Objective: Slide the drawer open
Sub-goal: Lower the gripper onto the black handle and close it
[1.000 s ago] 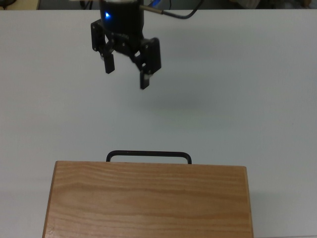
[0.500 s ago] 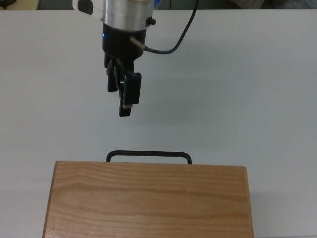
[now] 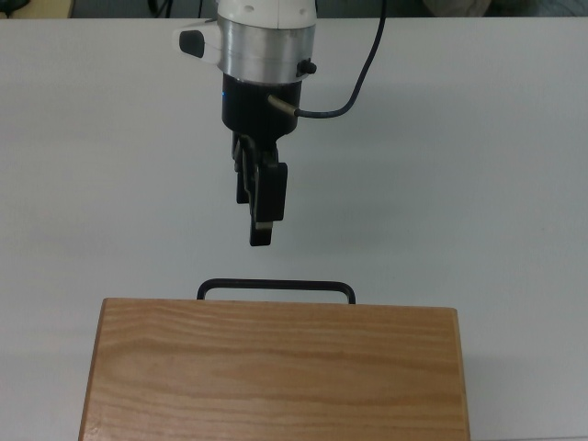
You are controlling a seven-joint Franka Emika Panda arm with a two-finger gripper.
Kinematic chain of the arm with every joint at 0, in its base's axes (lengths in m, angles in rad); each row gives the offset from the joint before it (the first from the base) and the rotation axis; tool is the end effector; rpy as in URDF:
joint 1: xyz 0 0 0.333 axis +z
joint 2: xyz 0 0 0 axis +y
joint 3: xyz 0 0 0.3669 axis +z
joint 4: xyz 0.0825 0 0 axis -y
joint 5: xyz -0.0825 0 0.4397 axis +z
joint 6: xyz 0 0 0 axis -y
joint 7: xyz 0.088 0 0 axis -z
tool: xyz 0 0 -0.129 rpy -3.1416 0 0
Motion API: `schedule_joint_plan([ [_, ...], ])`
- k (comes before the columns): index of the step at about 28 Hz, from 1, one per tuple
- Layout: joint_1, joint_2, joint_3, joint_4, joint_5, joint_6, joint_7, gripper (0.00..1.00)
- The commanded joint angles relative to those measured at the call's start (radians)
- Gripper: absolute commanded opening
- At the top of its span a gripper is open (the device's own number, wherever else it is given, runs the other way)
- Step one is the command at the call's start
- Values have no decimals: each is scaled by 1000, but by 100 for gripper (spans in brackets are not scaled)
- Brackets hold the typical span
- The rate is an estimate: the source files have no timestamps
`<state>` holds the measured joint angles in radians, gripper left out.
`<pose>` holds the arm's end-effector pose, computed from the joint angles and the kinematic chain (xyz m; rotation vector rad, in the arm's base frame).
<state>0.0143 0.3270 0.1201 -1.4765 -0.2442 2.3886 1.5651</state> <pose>0.7826 0.0855 0.5759 -2.1536 1.6726 -0.7331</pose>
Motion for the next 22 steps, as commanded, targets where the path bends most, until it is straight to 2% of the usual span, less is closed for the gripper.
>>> schedule_joint_plan([
  [1, 1, 61, 7, 79, -17, 34, 46, 91],
  [10, 3, 101, 16, 81, -30, 102, 44, 90],
  [15, 3, 138, 16, 120, -40, 115, 44, 86],
  [19, 3, 167, 16, 154, -44, 116, 44, 79],
  [22, 3, 182, 16, 167, -53, 118, 44, 62],
])
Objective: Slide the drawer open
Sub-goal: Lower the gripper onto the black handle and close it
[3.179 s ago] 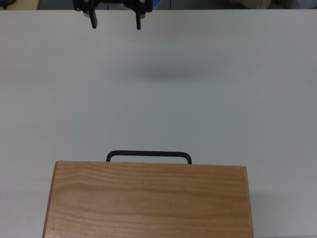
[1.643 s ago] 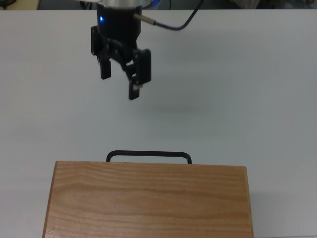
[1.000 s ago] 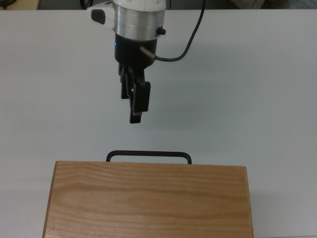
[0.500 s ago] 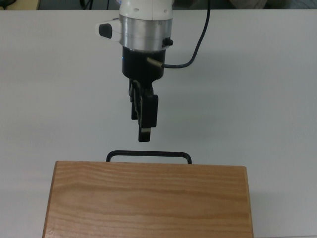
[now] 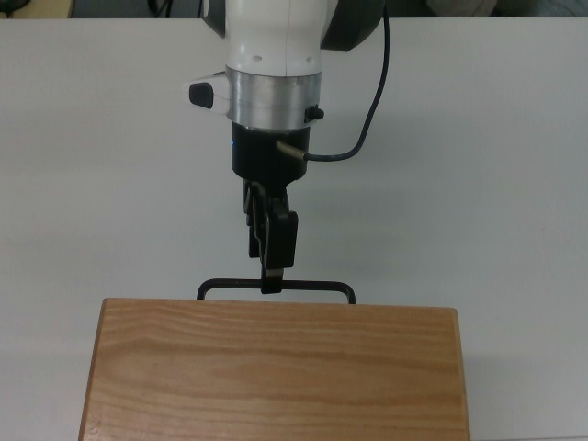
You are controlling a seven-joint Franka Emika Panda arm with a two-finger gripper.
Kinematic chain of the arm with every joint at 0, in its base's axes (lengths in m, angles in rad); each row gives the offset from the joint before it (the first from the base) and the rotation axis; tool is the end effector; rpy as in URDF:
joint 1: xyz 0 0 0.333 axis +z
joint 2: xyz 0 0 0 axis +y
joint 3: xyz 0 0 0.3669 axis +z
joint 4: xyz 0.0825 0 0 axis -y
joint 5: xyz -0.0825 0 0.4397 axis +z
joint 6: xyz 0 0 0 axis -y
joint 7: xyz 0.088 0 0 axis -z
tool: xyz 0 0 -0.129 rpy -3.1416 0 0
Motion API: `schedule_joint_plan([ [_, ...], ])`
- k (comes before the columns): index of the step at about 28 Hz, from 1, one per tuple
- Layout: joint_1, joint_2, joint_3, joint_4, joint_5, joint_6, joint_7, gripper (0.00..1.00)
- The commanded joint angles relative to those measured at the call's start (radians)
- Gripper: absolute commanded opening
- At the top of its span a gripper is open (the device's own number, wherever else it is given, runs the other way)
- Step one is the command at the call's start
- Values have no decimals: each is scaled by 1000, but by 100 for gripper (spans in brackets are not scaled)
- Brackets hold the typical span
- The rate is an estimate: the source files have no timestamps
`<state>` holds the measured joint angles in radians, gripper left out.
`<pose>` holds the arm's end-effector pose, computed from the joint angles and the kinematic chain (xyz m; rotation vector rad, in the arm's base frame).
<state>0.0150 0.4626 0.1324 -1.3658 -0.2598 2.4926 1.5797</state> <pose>0.8264 0.0963 0.5476 -2.0906 1.6121 -0.7700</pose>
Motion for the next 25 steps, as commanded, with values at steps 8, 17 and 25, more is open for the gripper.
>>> schedule_joint_plan([
  [8, 17, 61, 3, 63, -52, 15, 29, 29],
  [17, 36, 62, 4, 62, -91, 11, 31, 0],
  [25, 34, 39, 3, 44, -90, 2, 29, 0],
])
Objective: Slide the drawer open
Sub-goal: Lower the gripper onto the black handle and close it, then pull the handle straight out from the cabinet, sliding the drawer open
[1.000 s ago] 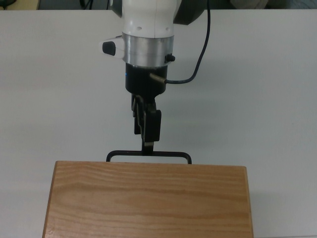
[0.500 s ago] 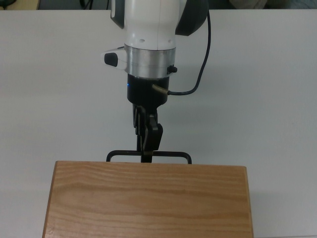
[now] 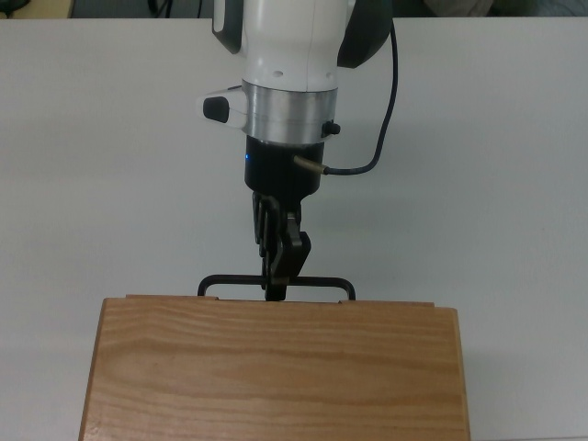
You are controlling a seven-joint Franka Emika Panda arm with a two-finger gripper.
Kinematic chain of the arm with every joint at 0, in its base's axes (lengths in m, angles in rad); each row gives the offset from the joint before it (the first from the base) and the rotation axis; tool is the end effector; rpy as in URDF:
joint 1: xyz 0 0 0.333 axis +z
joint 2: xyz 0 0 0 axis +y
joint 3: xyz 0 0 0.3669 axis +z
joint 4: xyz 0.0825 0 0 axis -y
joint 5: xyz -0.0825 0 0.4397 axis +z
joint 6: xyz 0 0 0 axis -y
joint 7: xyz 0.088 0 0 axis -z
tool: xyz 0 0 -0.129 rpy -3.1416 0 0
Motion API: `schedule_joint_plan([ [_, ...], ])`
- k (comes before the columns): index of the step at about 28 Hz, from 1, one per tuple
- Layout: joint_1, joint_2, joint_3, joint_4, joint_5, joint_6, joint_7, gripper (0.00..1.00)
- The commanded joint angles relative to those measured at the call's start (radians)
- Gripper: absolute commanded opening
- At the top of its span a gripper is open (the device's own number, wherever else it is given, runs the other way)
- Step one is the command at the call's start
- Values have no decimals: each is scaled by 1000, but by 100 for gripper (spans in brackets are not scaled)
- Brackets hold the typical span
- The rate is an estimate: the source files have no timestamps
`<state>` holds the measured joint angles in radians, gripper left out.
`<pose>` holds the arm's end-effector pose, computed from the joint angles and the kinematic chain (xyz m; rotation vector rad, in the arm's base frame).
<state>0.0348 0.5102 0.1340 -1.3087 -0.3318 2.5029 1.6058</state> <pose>0.8393 0.1125 0.5435 -2.1091 1.5723 -0.8329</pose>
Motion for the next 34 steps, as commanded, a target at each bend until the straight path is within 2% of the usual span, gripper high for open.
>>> schedule_joint_plan([
  [1, 13, -18, 1, -29, -18, -9, 3, 0],
  [6, 11, -38, 1, -55, -19, -9, 2, 0],
  [24, 7, -223, 1, -302, -15, -9, -6, 0],
  [34, 4, -314, 1, -411, -13, -4, -4, 0],
])
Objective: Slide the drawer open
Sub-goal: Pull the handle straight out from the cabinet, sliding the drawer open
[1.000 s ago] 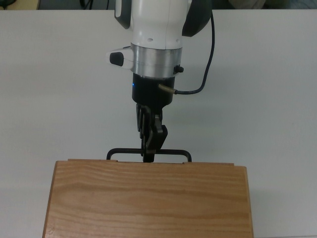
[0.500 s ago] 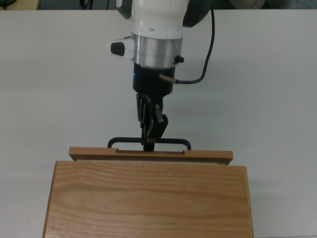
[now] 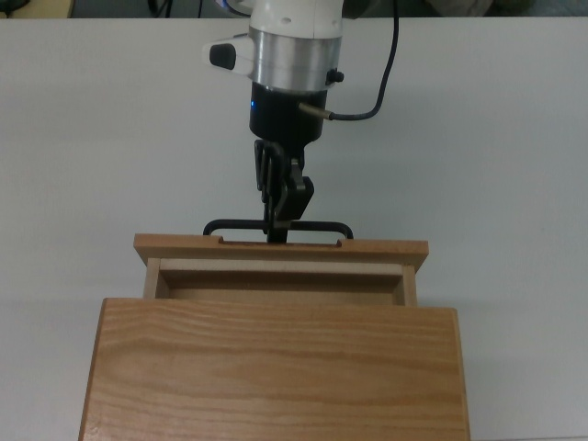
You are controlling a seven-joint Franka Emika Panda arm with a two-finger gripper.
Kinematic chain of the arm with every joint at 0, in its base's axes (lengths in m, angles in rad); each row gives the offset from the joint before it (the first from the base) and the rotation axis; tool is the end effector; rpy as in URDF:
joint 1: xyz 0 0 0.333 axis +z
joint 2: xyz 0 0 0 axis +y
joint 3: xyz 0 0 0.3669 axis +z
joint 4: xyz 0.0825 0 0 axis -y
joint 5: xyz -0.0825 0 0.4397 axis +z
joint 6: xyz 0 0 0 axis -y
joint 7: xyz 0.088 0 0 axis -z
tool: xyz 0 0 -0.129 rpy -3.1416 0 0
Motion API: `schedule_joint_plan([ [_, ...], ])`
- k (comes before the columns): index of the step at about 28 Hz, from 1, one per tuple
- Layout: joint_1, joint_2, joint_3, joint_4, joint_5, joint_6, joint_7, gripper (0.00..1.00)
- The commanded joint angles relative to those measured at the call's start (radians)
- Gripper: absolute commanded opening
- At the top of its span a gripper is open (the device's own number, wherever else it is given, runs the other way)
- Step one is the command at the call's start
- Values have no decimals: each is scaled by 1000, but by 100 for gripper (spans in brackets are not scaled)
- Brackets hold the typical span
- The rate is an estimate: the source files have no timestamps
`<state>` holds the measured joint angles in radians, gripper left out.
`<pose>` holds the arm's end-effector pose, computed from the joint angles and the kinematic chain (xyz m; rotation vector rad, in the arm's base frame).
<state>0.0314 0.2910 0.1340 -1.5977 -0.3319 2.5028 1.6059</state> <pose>0.7654 0.1129 0.5490 -2.1912 1.5877 -0.8027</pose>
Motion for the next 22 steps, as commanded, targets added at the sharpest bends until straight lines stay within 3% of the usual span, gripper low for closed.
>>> schedule_joint_plan([
  [1, 7, -104, 1, -132, -12, -4, -4, 0],
  [14, 7, -251, -2, -318, -10, -2, -4, 0],
  [22, 7, -322, -7, -387, -9, -4, -4, 0],
])
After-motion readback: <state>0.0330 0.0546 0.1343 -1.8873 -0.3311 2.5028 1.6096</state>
